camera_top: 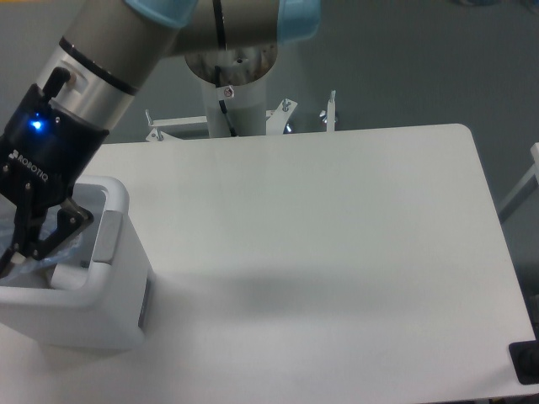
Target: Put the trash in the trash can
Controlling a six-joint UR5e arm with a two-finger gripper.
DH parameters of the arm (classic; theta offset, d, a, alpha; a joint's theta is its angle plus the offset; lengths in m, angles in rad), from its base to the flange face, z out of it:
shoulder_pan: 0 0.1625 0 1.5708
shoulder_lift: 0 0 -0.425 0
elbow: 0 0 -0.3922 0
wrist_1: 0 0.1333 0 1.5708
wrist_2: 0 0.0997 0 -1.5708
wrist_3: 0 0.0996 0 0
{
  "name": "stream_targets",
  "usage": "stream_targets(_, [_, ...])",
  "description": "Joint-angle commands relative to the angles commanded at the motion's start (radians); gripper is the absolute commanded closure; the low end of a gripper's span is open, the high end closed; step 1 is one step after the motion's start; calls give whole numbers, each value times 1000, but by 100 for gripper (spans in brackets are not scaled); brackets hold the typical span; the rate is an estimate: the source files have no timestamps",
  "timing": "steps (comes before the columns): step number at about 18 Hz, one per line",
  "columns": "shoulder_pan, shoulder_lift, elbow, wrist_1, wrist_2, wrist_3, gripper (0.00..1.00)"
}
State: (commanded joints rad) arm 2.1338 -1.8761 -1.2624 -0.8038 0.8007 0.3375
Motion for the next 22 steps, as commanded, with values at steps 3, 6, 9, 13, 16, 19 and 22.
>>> stream_targets(3, [2, 15, -17, 0, 2, 2, 0])
stream_targets(6, [32, 14, -31, 0, 3, 2, 0])
stream_targets(9, [110, 14, -31, 0, 3, -2, 0])
stream_targets(13, [227, 8, -51, -3, 6, 5, 0])
stream_targets(16, [319, 9, -106, -2, 5, 58, 0])
stream_targets(19, [389, 8, -175, -5, 6, 155, 0])
stream_targets(22, [432, 6, -244, -5, 26, 239, 0])
